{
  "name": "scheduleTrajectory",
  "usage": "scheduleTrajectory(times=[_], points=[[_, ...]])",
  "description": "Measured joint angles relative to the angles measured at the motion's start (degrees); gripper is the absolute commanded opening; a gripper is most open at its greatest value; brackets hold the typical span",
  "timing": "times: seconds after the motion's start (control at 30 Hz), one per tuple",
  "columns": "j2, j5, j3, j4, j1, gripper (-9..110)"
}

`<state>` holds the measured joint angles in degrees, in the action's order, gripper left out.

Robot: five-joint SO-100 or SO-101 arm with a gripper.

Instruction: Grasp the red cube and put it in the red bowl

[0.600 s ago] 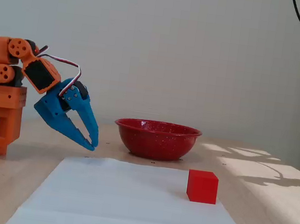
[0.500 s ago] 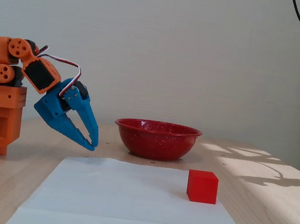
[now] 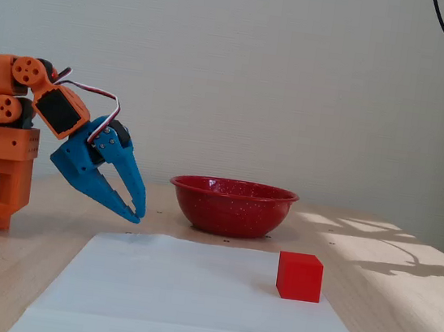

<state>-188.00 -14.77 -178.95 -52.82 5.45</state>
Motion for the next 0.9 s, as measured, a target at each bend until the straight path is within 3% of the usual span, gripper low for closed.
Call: scheduleTrajectory(times=[0.4,0.57,0.9], points=[[0.1,1.1,0.6,0.0,0.0,0],[8.9,2.7,5.2,-5.5,-0.2,0],[30.1,6.5,31.6,-17.4,-0.4,0]])
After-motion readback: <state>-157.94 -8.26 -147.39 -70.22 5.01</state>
